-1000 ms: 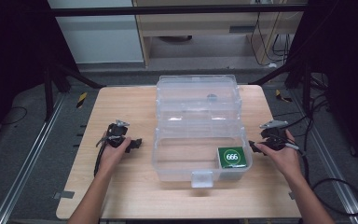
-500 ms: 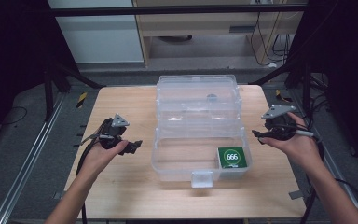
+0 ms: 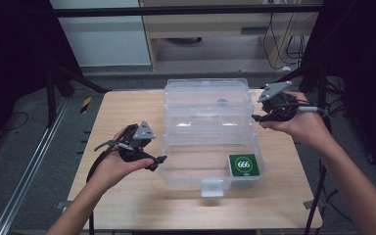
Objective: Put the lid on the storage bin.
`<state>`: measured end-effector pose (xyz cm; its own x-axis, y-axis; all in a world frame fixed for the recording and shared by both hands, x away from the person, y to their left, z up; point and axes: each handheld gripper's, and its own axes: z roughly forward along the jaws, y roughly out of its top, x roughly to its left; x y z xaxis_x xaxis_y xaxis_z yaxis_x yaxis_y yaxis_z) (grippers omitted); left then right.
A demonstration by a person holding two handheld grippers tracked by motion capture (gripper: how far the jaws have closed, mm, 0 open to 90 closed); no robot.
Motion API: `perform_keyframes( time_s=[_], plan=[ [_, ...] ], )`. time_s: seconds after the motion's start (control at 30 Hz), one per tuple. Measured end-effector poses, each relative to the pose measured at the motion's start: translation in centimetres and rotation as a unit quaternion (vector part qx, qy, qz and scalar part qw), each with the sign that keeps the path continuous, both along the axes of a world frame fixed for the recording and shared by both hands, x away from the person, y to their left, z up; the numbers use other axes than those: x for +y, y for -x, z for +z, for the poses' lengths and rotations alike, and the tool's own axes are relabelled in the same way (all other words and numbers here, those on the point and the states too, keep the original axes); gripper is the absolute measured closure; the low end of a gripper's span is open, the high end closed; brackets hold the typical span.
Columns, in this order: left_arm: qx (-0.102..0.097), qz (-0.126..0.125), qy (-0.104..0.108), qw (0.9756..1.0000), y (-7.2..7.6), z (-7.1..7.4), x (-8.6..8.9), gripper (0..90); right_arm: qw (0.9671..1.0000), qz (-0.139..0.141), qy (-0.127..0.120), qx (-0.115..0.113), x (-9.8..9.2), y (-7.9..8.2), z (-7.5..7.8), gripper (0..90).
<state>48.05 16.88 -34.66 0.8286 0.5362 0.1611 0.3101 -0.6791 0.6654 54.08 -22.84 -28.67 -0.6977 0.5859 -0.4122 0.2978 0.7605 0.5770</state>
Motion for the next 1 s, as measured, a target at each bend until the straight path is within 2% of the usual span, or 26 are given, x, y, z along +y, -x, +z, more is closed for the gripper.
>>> perform_keyframes(
  time_s=[0.03,0.17,0.33,0.5,0.63,0.73,0.8,1.0],
  plan=[
    [0.0,-0.008,-0.003,1.0,0.2,0.1,-0.4,6.6,1.0,0.007,0.004,0.001,0.4,-0.3,0.2,46.0],
    [0.002,-0.035,-0.011,0.9993,0.7,0.5,-1.4,6.6,0.9988,0.041,0.022,0.011,2.2,-1.3,0.5,51.8],
    [0.01,-0.062,-0.031,0.9975,0.9,0.1,-2.7,7.6,0.9956,0.071,0.056,0.025,4.1,-2.7,0.0,54.2],
    [0.02,-0.083,-0.038,0.9956,0.7,-0.3,-3.8,7.9,0.9921,0.09,0.077,0.04,5.4,-3.8,-0.6,57.1],
    [0.029,-0.1,-0.053,0.9932,0.7,-0.8,-4.7,7.6,0.9883,0.104,0.096,0.057,5.9,-4.5,-1.1,60.9],
    [0.036,-0.115,-0.071,0.9902,0.9,-1.4,-5.3,7.2,0.9849,0.116,0.111,0.066,6.1,-4.9,-1.4,64.1],
    [0.04,-0.121,-0.074,0.9892,0.9,-1.8,-5.8,7.2,0.9833,0.12,0.118,0.069,6.1,-5.1,-1.5,65.2],
    [0.051,-0.146,-0.1,0.9828,1.1,-2.6,-6.6,11.1,0.9774,0.138,0.14,0.078,6.5,-5.3,-1.6,71.7]
  ],
)
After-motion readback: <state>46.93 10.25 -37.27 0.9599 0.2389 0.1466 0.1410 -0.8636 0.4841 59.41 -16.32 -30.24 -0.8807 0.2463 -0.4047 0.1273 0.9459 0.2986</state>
